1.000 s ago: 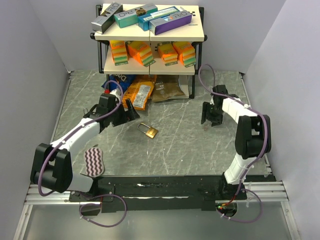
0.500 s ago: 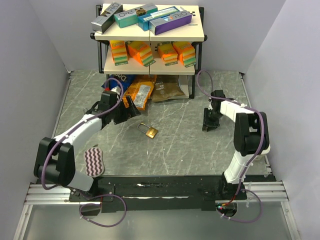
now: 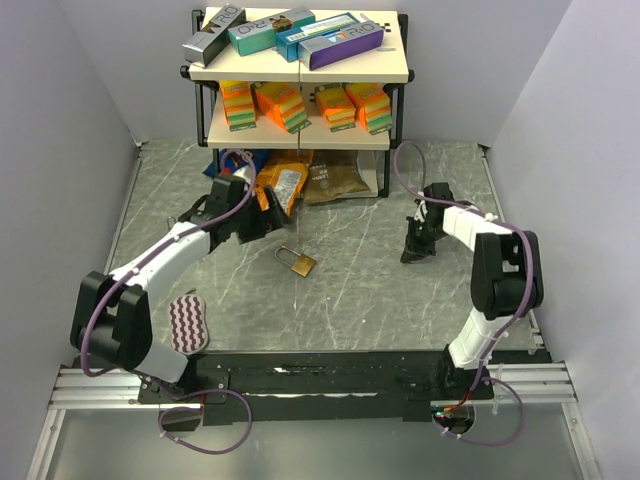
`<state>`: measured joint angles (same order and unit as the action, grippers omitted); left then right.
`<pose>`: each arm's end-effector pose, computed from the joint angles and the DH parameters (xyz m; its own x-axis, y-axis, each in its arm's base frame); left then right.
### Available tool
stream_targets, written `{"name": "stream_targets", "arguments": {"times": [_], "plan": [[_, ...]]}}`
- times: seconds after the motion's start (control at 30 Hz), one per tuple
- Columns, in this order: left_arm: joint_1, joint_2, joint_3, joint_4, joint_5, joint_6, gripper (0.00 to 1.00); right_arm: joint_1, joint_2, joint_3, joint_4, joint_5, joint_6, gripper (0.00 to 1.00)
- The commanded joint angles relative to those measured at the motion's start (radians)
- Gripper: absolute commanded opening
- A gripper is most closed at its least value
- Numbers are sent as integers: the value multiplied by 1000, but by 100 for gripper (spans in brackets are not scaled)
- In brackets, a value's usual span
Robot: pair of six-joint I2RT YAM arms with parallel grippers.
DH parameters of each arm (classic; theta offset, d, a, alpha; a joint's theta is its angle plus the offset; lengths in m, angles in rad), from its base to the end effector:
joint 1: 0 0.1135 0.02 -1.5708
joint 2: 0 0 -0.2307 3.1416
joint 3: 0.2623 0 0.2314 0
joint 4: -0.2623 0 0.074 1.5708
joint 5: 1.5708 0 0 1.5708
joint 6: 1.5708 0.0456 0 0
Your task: Unlock with the key
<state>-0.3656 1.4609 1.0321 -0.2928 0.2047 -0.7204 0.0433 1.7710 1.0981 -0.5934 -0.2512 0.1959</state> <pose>0.2880 -0.1202 0.2261 -0.7886 -0.3897 -0.4756 -0.0368 0.8020 -0.5962 0.3127 0.0249 0.1345 -0.9575 0.1472 -0.2479 0.0714 0.9541 0.2909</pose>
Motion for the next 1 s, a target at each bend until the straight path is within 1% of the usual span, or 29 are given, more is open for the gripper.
{"name": "stream_targets", "arguments": {"times": [0.0,0.07,0.17,0.23,0.3,0.33,0.37,0.47,0.5,0.53,0.57,0.6,0.63,0.7,0.77,0.87,0.9,0.93,0.97], "plan": [[-71,50,114,47,56,1,96,1,-130,17,44,-183,-9,0],[-90,70,147,76,88,-8,96,1,-145,54,31,-264,-7,0],[-121,93,175,153,179,-24,96,1,-160,92,3,-335,2,0],[-134,107,195,193,264,-28,96,1,-177,120,-12,-431,8,0],[-142,121,206,266,332,-40,97,3,-189,146,-19,-543,16,0],[-145,122,215,286,401,-48,97,3,-209,151,-16,-583,33,0],[-148,124,223,347,424,-56,96,6,-222,161,-3,-620,40,0],[-165,122,246,391,463,-105,96,20,-251,193,13,-764,65,0],[-170,122,246,433,472,-137,96,23,-255,201,26,-816,72,0],[-171,119,235,473,507,-155,96,29,-258,204,47,-917,106,0],[-176,110,227,510,522,-175,96,35,-263,206,72,-969,134,0],[-177,104,221,582,535,-209,96,41,-274,206,128,-1006,192,0],[-177,98,208,612,564,-223,96,55,-283,206,150,-1048,215,0],[-177,78,198,682,587,-254,96,72,-310,223,176,-1060,253,0],[-179,64,195,711,614,-273,97,90,-326,233,204,-1095,286,0],[-180,46,197,787,654,-304,98,115,-354,217,334,-1161,407,0],[-180,44,198,800,665,-310,99,121,-367,207,381,-1174,489,0],[-182,45,204,828,685,-318,99,127,-375,195,500,-1183,537,0],[-184,49,206,843,700,-339,99,138,-381,169,559,-1192,587,0]]}}
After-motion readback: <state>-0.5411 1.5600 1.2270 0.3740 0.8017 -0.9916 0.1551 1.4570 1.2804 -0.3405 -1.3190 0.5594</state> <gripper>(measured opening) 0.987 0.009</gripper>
